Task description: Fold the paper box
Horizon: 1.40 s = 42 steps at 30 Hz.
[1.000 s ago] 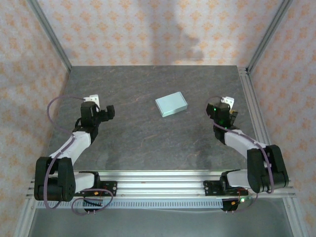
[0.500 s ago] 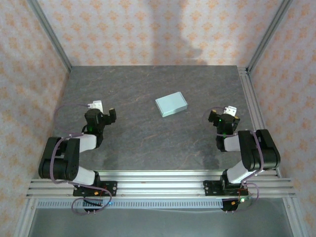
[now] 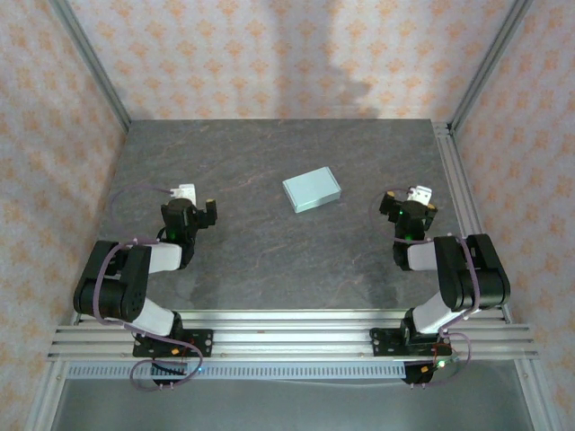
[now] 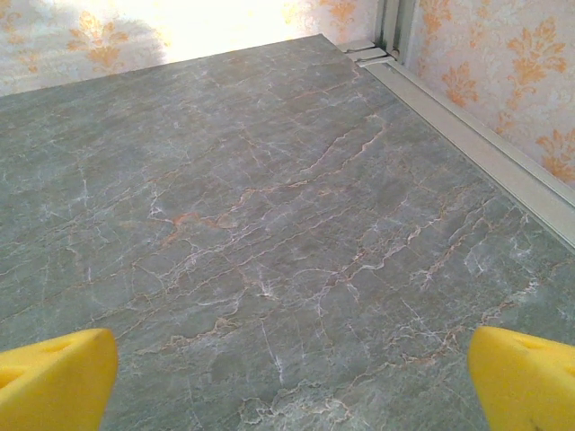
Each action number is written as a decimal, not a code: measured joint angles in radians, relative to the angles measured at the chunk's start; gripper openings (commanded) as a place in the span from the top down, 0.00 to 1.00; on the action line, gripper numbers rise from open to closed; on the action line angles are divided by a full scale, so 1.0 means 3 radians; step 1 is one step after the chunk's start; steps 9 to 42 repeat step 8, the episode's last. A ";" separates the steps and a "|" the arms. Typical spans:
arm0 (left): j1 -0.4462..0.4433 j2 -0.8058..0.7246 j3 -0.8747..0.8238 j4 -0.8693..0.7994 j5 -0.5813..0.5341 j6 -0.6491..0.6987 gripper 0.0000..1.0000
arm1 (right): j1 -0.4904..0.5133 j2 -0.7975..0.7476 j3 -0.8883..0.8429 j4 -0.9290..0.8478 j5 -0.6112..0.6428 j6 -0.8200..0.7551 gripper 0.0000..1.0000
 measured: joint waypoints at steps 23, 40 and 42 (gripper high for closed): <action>0.0000 0.0000 0.0000 0.0011 0.0000 0.0001 0.00 | 0.0000 0.0000 0.0000 0.0000 0.0000 0.0000 0.01; 0.0000 0.0000 0.0000 0.0011 0.0000 0.0001 0.00 | 0.0000 0.0000 0.0000 0.0000 0.0000 0.0000 0.01; 0.0000 0.0000 0.0000 0.0011 0.0000 0.0001 0.00 | 0.0000 0.0000 0.0000 0.0000 0.0000 0.0000 0.01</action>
